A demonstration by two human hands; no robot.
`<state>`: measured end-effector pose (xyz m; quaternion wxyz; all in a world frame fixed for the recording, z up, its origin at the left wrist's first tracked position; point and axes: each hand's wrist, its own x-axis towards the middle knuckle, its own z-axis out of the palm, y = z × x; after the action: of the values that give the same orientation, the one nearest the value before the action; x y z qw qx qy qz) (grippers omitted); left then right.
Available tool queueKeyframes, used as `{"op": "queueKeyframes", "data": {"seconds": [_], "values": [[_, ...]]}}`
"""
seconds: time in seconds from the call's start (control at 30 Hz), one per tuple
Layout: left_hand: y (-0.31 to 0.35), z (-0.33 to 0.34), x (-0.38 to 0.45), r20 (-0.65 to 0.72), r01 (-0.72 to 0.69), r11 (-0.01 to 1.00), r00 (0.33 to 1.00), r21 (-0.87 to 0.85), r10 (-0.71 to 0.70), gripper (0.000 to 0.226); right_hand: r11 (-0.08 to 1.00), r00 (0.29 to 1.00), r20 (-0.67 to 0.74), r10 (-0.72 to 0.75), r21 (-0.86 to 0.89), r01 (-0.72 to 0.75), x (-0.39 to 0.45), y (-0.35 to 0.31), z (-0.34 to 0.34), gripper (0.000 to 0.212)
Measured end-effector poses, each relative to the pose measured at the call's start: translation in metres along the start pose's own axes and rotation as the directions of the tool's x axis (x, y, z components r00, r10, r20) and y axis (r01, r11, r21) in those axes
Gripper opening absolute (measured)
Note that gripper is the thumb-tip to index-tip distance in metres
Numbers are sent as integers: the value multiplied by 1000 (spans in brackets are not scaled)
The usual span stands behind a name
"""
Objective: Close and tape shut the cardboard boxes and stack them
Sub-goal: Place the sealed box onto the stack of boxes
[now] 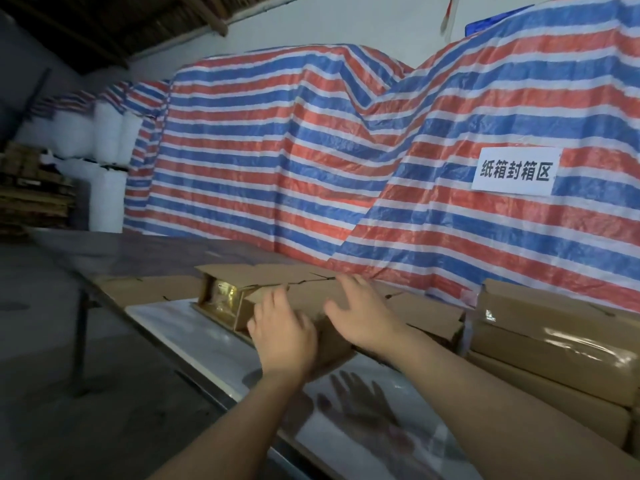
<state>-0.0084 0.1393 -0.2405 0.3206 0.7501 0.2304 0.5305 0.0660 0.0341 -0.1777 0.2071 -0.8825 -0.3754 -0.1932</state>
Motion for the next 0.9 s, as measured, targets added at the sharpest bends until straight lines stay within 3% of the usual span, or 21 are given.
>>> {"op": "queueKeyframes", "data": {"seconds": [0.1, 0.2, 0.3, 0.43, 0.57, 0.7, 0.8, 0.9], "values": [[-35, -13, 31, 33, -61, 995, 998, 84, 59, 47, 993, 991, 129, -19, -113, 34, 15, -7, 22, 89], [-57, -10, 41, 164, -101, 945, 985, 312, 52, 63, 981, 988, 150, 35, -193, -5, 21, -17, 44, 89], [-74, 1, 38, 293, -136, 906, 956, 401, 13, 67, 960, 987, 143, 69, -280, -27, 18, -27, 60, 62], [-79, 2, 38, 294, -106, 952, 956, 286, 18, 59, 939, 997, 61, -49, -337, 66, 14, -27, 56, 32], [-59, -11, 48, 221, -133, 973, 971, 187, 90, 55, 993, 993, 120, 1, -121, 14, 12, -19, 27, 23], [-30, -32, 54, 132, -111, 993, 984, -49, 117, 52, 994, 982, 180, 57, 79, -72, 7, -2, -24, 27], [1, -46, 60, 374, 102, 959, 927, -265, 4, 29, 986, 978, 184, 103, 111, -125, -7, 16, -70, 26], [31, -52, 59, 639, 345, 859, 769, -378, -27, 17, 972, 958, 233, 168, 120, -200, -36, 37, -104, 27]]}}
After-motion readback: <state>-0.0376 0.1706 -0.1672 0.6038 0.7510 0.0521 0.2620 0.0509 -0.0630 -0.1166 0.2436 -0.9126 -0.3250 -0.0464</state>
